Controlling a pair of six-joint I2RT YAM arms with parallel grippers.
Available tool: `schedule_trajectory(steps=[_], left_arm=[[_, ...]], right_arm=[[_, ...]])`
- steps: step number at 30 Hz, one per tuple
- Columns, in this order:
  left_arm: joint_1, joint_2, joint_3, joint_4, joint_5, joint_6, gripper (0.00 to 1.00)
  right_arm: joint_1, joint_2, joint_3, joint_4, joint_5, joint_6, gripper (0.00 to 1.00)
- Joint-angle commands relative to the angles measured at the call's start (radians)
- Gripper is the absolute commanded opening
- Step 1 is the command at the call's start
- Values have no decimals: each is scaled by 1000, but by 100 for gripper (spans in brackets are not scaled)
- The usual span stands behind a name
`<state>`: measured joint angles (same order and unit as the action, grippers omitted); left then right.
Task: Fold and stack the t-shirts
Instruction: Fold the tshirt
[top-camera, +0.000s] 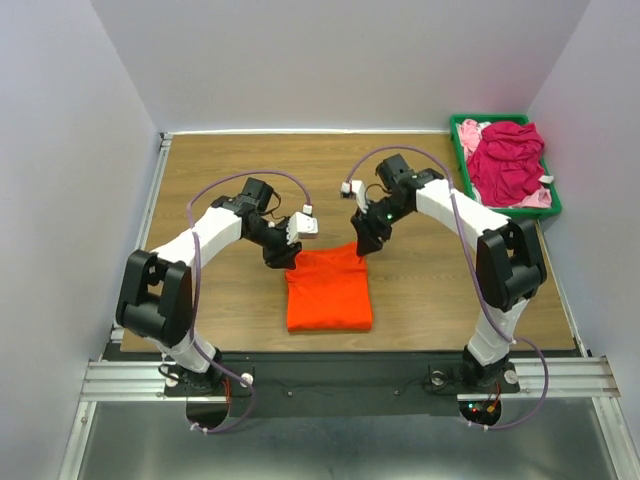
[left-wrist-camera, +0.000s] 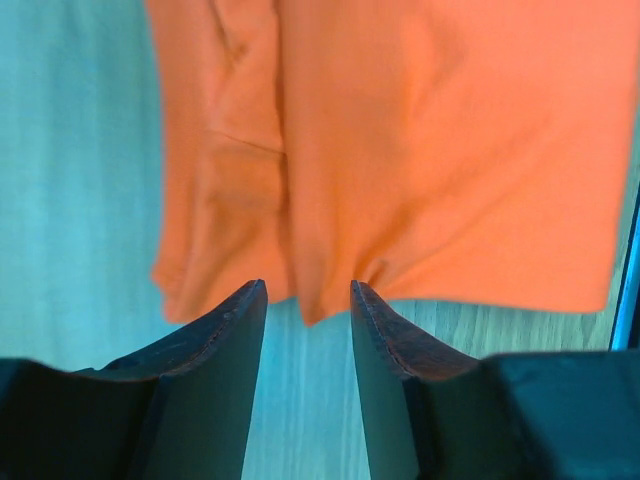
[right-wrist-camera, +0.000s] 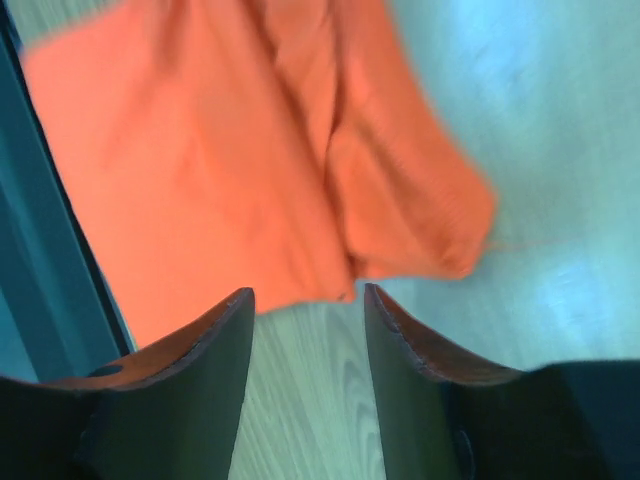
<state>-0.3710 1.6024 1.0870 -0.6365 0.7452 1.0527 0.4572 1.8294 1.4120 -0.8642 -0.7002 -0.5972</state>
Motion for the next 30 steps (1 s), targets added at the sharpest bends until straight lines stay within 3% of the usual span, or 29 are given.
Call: schedule_trajectory(steps=[1, 6, 16, 22, 24, 28, 29, 30], left_arm=[[-58, -82, 34, 35, 29, -60, 51], [-149, -50, 45, 151, -15, -149, 51], [-201, 105, 70, 213, -63, -172, 50], [-213, 146, 59, 222, -66, -164, 43], [-215, 156, 63, 222, -66, -163, 36], [-217, 143, 73, 213, -55, -155, 13], [-217, 139, 71, 209, -50, -151, 2], [-220, 131, 71, 201, -40, -149, 0]], right_arm=[[-25, 48, 155, 27, -91, 135, 50], [-25, 223, 284, 30, -176, 246, 36], [-25, 329, 335, 62, -261, 384, 33], [-23, 358, 331, 68, -298, 404, 33], [-22, 364, 331, 68, -309, 412, 33], [-11, 393, 340, 74, -331, 422, 33], [-6, 399, 343, 76, -341, 425, 32], [-2, 406, 344, 77, -349, 425, 32]])
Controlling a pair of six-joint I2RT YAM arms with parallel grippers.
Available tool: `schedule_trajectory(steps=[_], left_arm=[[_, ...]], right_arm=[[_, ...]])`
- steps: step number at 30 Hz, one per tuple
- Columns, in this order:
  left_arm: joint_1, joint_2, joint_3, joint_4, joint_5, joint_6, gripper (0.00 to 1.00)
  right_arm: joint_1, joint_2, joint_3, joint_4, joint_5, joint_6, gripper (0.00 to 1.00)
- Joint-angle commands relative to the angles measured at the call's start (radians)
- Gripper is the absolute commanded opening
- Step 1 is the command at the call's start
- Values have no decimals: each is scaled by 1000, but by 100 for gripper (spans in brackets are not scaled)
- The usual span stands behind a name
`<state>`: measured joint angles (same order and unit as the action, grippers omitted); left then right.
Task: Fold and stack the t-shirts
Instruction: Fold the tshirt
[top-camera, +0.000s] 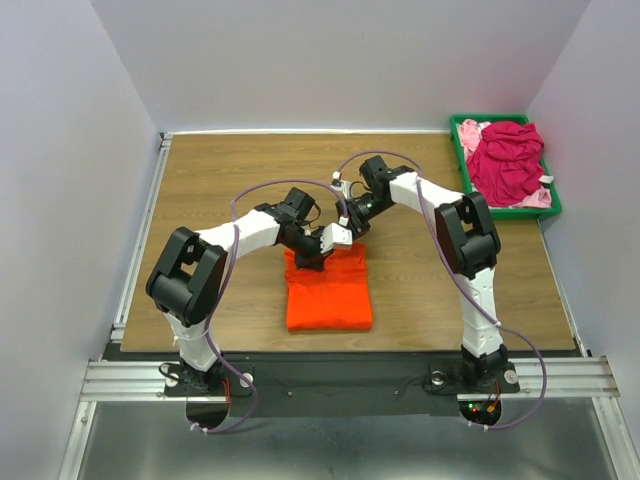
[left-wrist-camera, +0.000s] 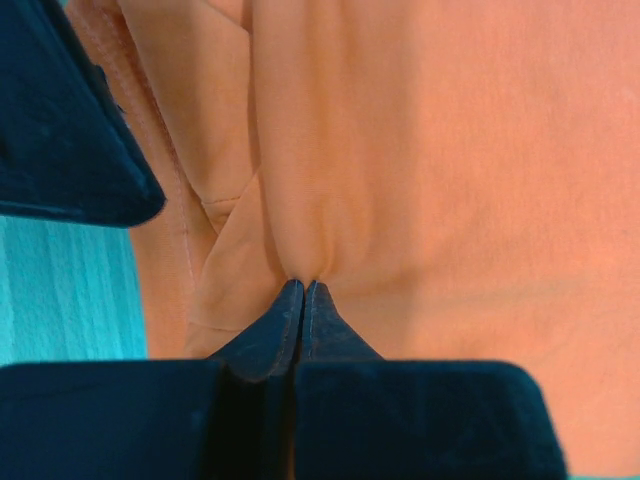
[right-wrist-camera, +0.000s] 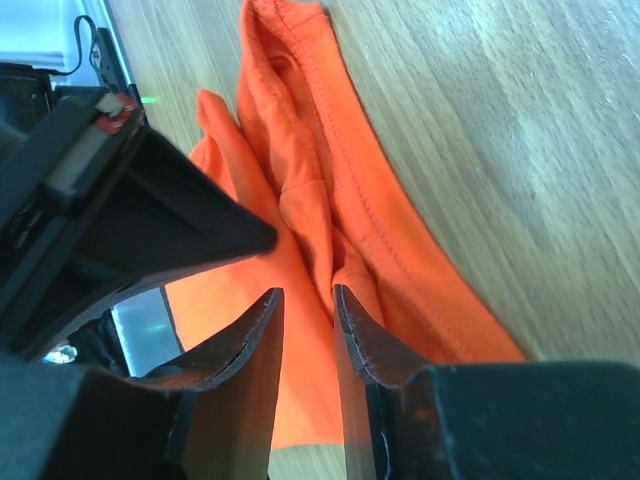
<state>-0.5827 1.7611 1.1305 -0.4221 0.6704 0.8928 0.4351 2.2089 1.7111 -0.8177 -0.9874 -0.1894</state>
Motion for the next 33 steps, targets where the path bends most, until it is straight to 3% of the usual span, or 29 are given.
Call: schedule_trajectory(steps=[1, 15, 33], left_arm=[[-8, -46, 26, -21, 43, 15, 0], [-26, -181, 40, -60, -8, 55, 0], [49, -14, 180, -58, -60, 166, 0]], right_arm=[[24, 41, 45, 32, -72, 19, 32], [39, 172, -19, 46, -66, -51, 31], [39, 187, -31, 41, -43, -85, 31]])
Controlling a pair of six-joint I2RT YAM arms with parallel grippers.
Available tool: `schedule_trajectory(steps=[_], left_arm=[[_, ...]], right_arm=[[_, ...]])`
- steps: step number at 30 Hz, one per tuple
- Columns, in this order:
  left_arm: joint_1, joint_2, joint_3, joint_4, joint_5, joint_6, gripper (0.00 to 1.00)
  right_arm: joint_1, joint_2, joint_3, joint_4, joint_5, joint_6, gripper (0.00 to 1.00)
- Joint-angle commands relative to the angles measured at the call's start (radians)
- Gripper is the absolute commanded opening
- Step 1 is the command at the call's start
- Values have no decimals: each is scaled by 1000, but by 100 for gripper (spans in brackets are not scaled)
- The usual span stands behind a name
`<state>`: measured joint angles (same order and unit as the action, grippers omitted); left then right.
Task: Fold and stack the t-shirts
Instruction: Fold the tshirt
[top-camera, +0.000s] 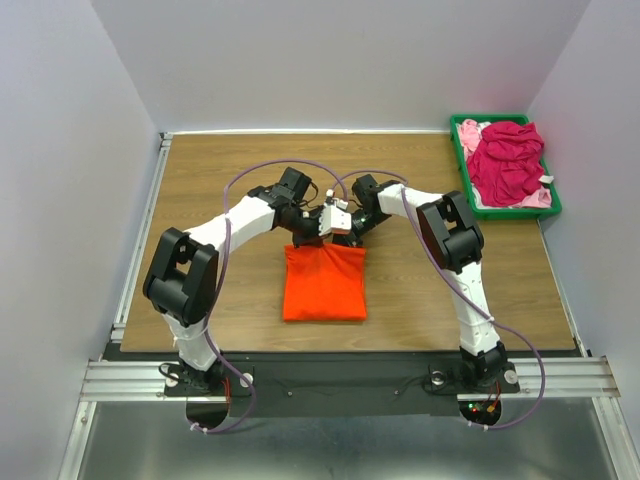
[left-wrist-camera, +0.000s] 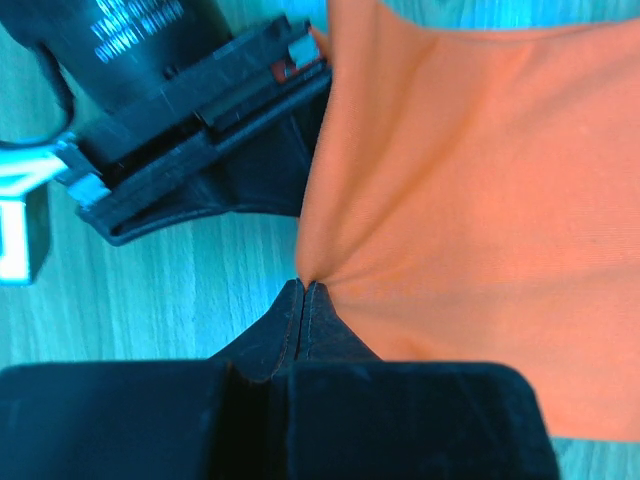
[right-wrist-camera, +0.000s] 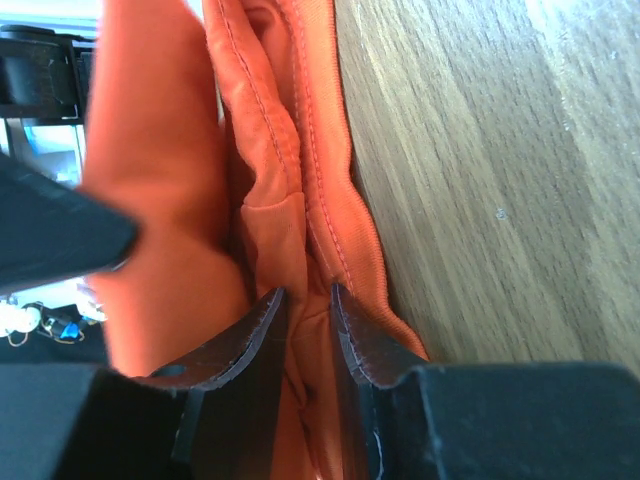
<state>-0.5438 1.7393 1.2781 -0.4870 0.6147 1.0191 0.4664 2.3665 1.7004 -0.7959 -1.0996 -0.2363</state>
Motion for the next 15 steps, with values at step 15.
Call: schedule_trajectory(steps=[15], left_arm=[[4, -41, -22, -25, 46, 90, 0]], right_arm=[[5, -69, 172, 1, 214, -5, 34]])
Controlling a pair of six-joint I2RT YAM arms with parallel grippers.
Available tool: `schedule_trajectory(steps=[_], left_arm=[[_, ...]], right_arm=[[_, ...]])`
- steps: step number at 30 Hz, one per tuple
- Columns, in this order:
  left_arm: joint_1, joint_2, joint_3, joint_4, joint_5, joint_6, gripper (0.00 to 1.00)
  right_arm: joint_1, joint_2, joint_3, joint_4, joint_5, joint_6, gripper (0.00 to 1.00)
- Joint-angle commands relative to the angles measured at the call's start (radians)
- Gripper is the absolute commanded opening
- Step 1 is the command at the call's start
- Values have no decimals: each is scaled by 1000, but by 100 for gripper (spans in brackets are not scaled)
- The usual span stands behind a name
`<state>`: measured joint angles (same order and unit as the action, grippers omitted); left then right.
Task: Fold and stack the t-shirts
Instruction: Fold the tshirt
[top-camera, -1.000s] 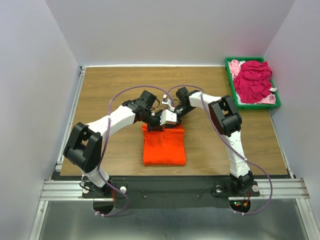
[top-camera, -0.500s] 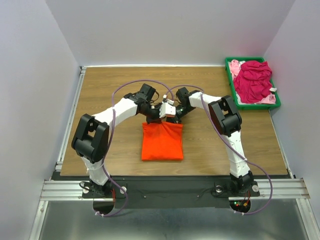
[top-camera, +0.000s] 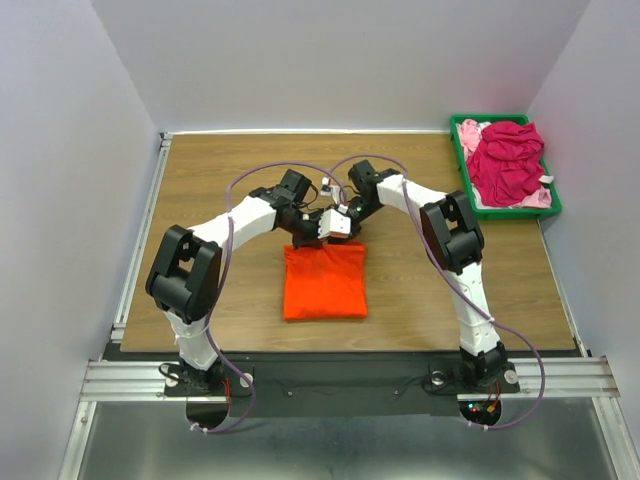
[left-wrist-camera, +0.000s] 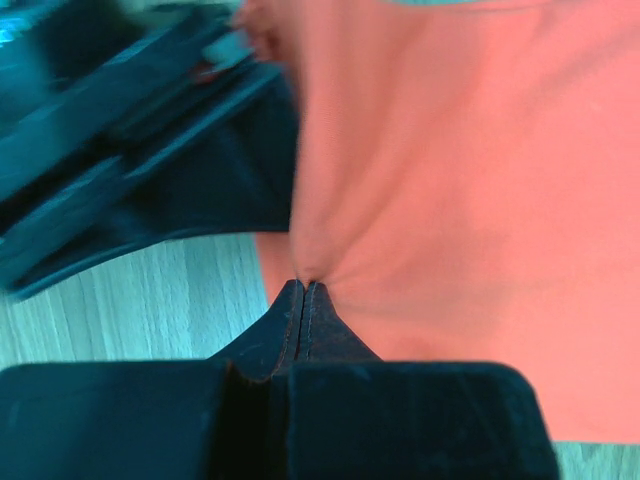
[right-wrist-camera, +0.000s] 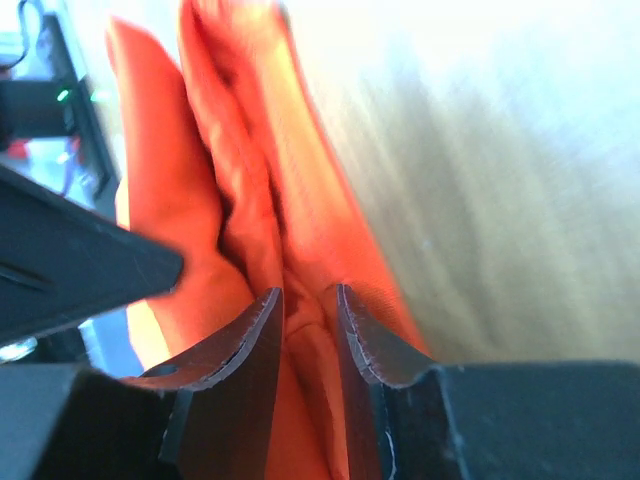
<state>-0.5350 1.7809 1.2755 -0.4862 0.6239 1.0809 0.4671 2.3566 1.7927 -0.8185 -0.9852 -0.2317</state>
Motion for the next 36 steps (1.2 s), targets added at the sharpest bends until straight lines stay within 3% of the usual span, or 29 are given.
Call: schedule_trajectory(steps=[1, 13, 28, 34, 36], left_arm=[[-6, -86, -30, -26, 36, 28, 0], [-6, -89, 25, 1, 19, 1, 0], [24, 40, 33, 121, -43, 27, 0], [33, 86, 18, 144, -43, 47, 0], [33, 89, 24, 138, -44, 50, 8]], right_arm=[[4, -57, 88, 27, 95, -11, 34], [7, 108, 102, 30, 22, -11, 27], [7, 87, 80, 28, 16, -24, 26], [-4, 75, 157, 30, 152, -18, 28], [-16, 66, 221, 30, 233, -8, 30]])
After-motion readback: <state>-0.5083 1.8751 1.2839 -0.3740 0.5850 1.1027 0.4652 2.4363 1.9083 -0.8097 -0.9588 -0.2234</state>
